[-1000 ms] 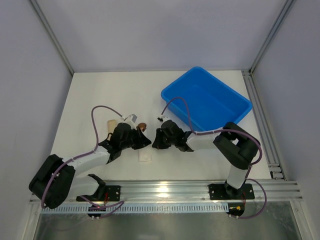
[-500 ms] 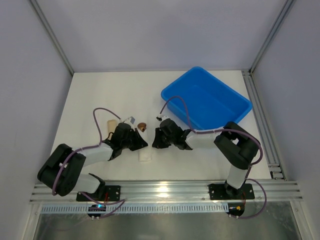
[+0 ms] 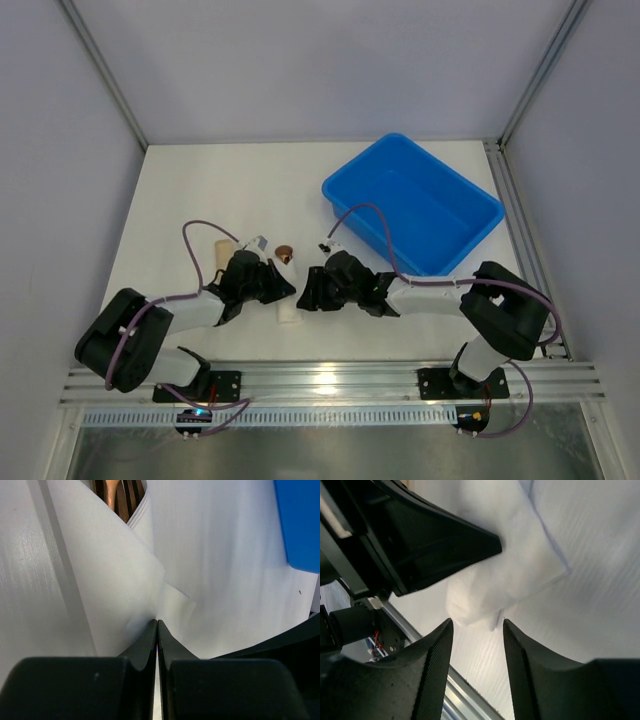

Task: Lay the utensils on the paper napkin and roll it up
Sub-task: Pick up the napkin from the center of the board.

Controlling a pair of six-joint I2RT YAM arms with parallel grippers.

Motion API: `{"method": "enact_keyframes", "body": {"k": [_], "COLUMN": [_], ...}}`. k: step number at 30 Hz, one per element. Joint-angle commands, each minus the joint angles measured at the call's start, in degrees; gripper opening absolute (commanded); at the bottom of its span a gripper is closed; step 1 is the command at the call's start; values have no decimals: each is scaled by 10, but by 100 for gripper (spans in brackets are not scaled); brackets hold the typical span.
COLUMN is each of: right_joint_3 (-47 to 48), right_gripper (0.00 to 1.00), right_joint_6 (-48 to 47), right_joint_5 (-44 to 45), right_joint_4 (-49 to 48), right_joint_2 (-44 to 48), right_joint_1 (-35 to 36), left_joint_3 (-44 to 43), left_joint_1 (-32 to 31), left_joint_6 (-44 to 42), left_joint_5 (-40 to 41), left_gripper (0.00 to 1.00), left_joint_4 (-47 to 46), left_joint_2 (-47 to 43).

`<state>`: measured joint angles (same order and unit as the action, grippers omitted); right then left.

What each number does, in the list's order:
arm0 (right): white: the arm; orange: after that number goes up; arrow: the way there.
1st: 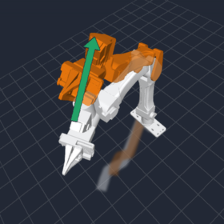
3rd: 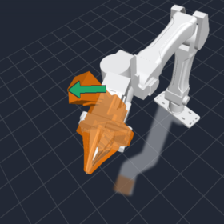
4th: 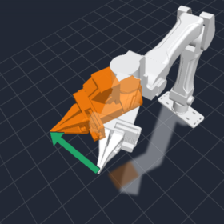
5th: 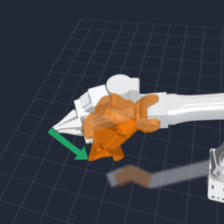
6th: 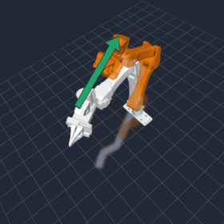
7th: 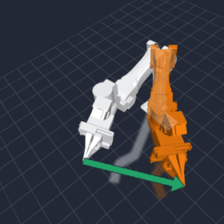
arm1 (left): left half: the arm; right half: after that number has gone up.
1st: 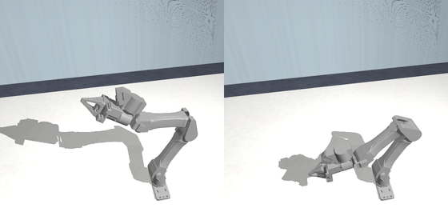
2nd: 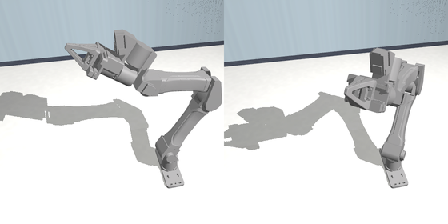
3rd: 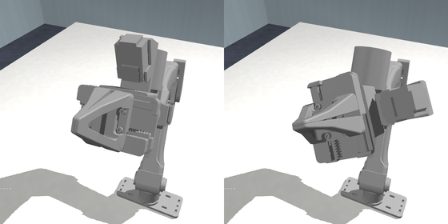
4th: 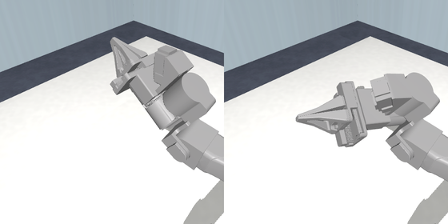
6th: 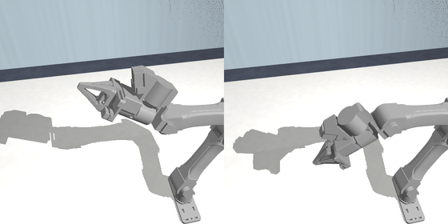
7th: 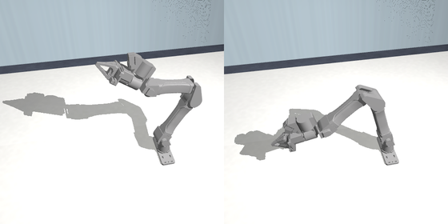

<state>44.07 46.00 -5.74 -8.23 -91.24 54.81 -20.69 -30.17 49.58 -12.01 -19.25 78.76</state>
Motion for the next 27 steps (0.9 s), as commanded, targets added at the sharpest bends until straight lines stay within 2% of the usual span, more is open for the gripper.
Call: {"method": "enact_keyframes", "body": {"k": [1,5,15,27], "right_joint_3": [-34,-44,-56,-67], "right_gripper": [50,52,52,51], "right_joint_6": [89,129,183,219], "right_joint_5": [-11,5,-18,-14], "right_joint_4": [-64,-75,-151,-190], "right_joint_2": [7,-1,-54,-90], "right_joint_1": [12,26,27,27], "left_joint_3": [13,12,18,18], "left_joint_1": [5,5,5,5], "left_joint_6": [5,4,7,7], "left_joint_5": [4,1,-4,-8], "left_gripper": [0,0,0,0], "left_joint_4": [-15,-8,-10,-11], "left_joint_2": [-7,-12,-14,-15]}}
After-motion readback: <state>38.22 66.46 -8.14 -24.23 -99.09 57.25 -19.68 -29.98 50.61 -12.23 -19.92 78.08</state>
